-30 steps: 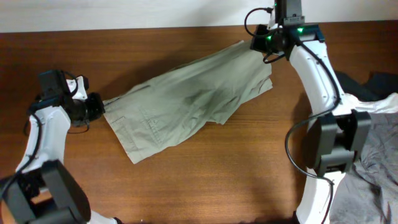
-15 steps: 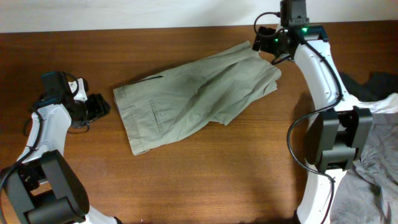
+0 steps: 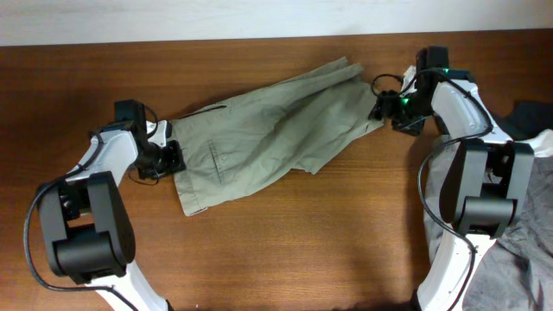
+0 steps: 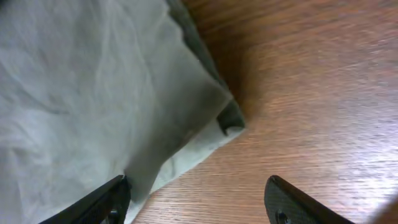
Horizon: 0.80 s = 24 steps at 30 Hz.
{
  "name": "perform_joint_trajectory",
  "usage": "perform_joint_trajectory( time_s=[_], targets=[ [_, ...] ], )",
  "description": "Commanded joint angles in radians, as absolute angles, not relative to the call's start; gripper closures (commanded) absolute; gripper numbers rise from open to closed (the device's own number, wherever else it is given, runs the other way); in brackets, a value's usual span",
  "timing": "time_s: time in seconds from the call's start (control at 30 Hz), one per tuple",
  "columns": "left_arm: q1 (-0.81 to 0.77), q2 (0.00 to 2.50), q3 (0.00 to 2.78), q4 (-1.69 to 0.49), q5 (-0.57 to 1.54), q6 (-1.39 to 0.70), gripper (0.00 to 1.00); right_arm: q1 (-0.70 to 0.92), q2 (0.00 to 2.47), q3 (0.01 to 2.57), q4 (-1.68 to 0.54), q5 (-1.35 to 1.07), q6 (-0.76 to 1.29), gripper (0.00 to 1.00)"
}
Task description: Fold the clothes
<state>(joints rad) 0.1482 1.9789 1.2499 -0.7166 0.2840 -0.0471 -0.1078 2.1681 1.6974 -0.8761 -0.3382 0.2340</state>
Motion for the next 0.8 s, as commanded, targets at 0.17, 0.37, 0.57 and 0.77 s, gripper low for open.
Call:
perform_joint_trajectory(
  time_s=[0.17,0.37,0.57,0.77],
  targets=[
    [0.305,2.037,1.313,-0.803,0.250,0.016,1.00,-0.025,2.167,1.638,-0.807,-0.396,0.168,0.22],
    [0.309,2.037,1.332,-0.809,0.234,0.044,1.00,0.086,2.167,1.493,-0.652,-0.386,0.255,0.65],
    [0.309,2.037,1.435,-0.878,0.111,0.051,1.00,-0.010,2.065,1.591,-1.032,-0.152,0.241,0.91],
    [0.309,2.037,1.479,-0.912,0.111,0.051,0.98,-0.048,1.983,1.691,-1.267,-0.157,0.187,0.29]
  ],
)
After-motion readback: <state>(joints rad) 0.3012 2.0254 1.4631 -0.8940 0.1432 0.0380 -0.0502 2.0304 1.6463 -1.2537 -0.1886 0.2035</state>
